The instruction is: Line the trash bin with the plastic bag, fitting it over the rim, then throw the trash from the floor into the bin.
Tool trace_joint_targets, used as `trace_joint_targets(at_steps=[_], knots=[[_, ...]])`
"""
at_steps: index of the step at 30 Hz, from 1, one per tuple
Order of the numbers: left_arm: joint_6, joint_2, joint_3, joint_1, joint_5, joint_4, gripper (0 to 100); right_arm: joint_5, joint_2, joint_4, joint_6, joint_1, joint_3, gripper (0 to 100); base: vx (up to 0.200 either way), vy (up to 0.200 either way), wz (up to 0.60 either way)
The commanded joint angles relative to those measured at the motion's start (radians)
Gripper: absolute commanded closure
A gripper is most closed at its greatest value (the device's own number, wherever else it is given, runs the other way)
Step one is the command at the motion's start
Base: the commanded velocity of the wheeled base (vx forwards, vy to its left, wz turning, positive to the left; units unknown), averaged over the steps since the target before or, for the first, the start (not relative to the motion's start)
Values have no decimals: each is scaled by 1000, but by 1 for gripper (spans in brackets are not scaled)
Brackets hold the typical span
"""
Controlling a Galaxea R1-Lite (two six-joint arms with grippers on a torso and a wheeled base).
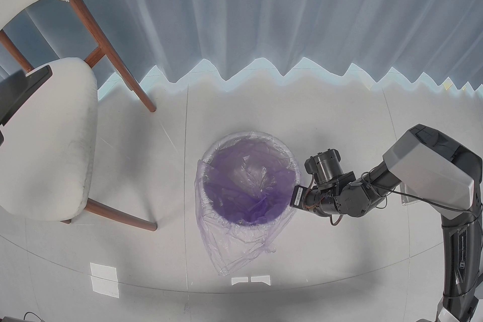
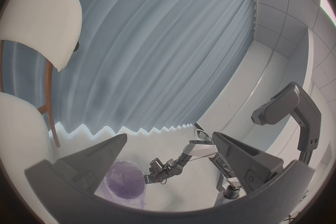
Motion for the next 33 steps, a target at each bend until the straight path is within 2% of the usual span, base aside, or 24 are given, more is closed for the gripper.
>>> trace_joint_targets(at_steps=[1, 7, 16, 24, 25, 33], knots=[[0, -3, -3, 0, 0, -1, 0, -6, 12, -11, 10, 5, 2, 0, 0, 0, 0], [0, -5, -5, 0, 0, -1, 0, -4, -53, -22, 76, 20, 16, 0, 0, 0, 0], [0, -8, -5, 0, 0, -1, 0, -4, -180, -13, 85, 58, 83, 0, 0, 0, 0], [0, -8, -5, 0, 0, -1, 0, -4, -324, -21, 87, 60, 218, 0, 0, 0, 0], [0, -9, -5, 0, 0, -1, 0, -1, -410, -22, 98, 55, 290, 0, 0, 0, 0], [0, -2, -14, 0, -2, -2, 0, 2, -607, -24, 131, 65, 412, 0, 0, 0, 0]])
